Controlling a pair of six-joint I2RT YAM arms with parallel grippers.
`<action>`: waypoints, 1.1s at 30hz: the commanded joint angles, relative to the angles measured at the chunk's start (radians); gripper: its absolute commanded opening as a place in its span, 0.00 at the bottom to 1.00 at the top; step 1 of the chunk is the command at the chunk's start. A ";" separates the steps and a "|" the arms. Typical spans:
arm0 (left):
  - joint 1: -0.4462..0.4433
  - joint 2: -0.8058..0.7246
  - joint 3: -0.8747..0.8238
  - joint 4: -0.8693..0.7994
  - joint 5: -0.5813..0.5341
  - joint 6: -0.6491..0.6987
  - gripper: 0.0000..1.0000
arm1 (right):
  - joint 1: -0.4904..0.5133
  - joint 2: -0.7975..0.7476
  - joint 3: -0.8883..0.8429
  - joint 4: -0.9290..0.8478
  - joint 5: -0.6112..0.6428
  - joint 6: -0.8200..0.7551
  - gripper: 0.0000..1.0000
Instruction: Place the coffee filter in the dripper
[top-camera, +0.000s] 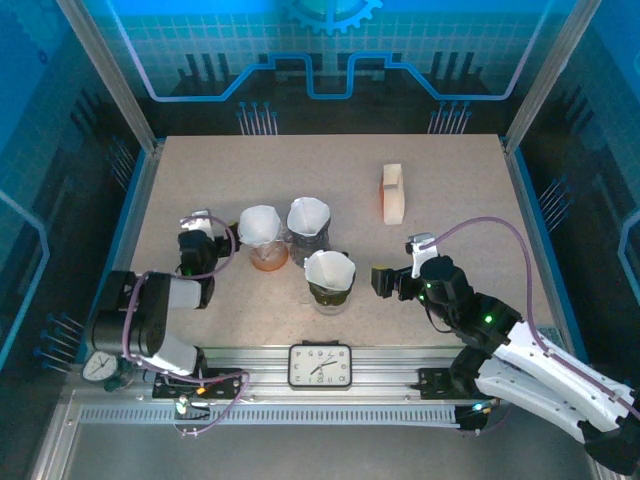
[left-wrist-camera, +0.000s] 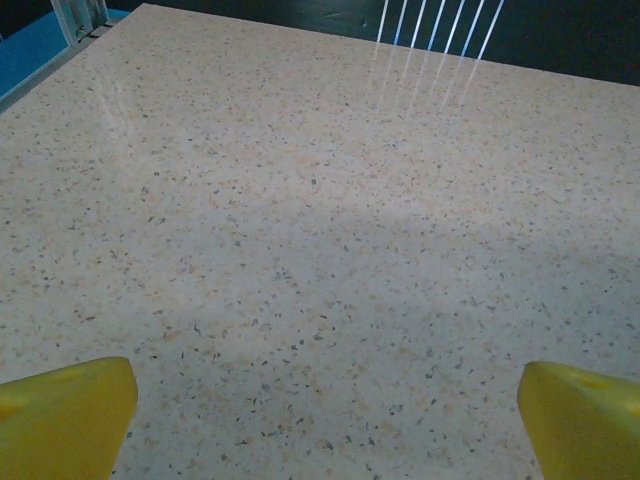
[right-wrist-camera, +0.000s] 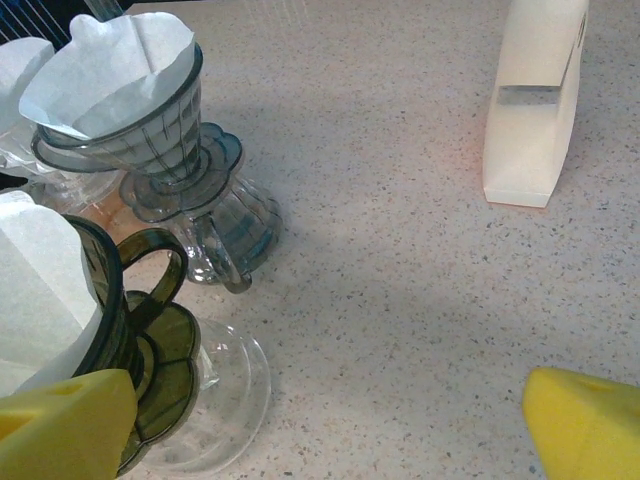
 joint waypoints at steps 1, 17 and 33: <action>-0.010 0.010 0.006 0.085 0.011 0.024 0.99 | -0.014 -0.002 -0.014 -0.004 0.038 -0.009 1.00; -0.006 0.016 0.017 0.078 0.051 0.035 0.99 | -0.015 0.006 -0.003 0.012 0.045 -0.014 1.00; -0.006 0.017 0.014 0.080 0.099 0.058 0.99 | -0.017 -0.005 -0.011 -0.010 0.062 -0.002 1.00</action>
